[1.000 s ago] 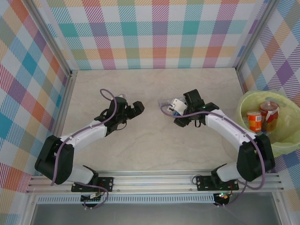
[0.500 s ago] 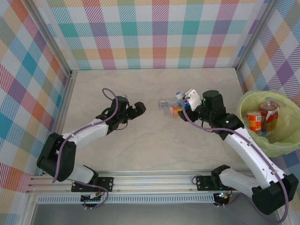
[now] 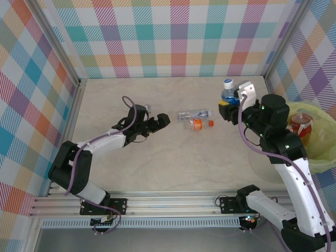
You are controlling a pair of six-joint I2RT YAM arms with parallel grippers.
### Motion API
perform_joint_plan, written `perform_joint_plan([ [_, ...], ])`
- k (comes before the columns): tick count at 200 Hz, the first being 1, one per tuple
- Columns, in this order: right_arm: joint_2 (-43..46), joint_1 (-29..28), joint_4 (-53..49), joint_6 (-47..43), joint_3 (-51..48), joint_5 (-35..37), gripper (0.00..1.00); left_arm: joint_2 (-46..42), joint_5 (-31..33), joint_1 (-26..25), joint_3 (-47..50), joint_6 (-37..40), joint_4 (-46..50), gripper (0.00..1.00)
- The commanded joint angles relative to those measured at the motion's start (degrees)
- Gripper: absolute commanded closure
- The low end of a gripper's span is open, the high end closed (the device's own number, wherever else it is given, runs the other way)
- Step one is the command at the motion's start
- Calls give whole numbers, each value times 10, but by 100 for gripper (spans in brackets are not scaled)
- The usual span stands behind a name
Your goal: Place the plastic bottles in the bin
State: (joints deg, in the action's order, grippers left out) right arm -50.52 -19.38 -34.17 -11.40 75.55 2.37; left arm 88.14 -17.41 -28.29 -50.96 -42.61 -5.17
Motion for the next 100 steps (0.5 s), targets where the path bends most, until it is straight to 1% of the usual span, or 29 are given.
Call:
perform_joint_plan([
  [1, 14, 16, -39, -15, 43, 73, 44, 4, -39, 3, -11, 3, -32, 0],
  [54, 39, 59, -69, -39, 72, 200, 45, -21, -3, -29, -9, 55, -39, 0],
  [77, 28, 84, -92, -57, 91, 247, 45, -37, -18, -46, -3, 76, -63, 0],
  [100, 19, 131, -99, -60, 97, 271, 46, -51, -29, -63, 0, 91, -91, 0],
])
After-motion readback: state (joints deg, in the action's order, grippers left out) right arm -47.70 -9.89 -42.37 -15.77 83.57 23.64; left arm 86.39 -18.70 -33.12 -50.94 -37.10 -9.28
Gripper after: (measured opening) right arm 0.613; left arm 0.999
